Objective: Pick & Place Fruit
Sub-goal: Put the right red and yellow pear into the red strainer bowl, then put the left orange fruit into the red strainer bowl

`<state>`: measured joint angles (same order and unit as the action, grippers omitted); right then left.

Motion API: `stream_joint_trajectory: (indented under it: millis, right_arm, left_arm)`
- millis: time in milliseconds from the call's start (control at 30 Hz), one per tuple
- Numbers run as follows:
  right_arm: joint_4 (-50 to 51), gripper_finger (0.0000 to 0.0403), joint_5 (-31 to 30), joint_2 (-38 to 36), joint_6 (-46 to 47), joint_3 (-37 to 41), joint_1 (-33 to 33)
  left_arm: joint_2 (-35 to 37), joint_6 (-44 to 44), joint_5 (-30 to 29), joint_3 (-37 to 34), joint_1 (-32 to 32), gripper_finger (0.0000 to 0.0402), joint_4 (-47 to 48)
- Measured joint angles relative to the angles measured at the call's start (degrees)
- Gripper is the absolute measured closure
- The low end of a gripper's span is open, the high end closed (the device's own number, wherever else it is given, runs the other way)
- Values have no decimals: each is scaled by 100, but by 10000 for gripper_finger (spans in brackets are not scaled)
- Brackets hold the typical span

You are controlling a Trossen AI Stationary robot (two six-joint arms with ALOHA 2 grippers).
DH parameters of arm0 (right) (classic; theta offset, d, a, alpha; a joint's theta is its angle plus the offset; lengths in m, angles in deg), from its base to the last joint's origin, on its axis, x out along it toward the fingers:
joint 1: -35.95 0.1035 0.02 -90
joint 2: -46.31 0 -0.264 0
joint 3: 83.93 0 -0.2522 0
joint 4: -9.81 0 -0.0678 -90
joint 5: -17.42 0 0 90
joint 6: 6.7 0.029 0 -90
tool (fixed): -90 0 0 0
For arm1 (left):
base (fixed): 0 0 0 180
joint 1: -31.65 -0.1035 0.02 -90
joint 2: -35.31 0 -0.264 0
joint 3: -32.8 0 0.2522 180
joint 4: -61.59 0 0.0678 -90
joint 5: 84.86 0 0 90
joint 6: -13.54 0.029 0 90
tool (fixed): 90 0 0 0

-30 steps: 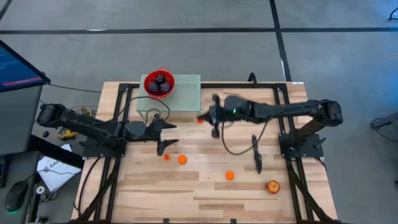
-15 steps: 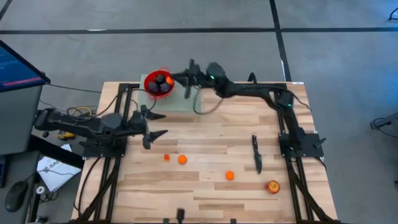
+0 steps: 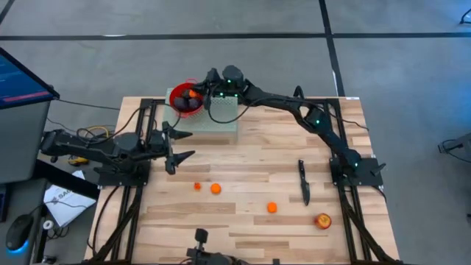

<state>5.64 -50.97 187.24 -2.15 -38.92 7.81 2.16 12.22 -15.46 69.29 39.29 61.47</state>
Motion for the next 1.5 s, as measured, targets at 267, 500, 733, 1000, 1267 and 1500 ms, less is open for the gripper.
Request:
stream_joint_trajectory:
  millis: [267,500,733,1000,1267,1500]
  right_arm:
    - [150,384,-51,-43,0,-17,0]
    - [255,359,-65,-43,-15,-17,4]
    - [294,304,-67,-43,-2,-17,0]
    - [1377,262,262,-627,-290,0,-61]
    - [5263,297,36,-2149,-2335,-20,126]
    - [7514,345,-70,-2825,-2859,253,641]
  left_arm:
    - [0,74,0,0,0,88,7]
    - [0,72,0,0,2,88,11]
    - [0,70,0,0,0,88,13]
    - [17,67,1,0,0,88,20]
    - [9,257,5,0,2,88,22]
    - [11,398,482,0,0,88,477]
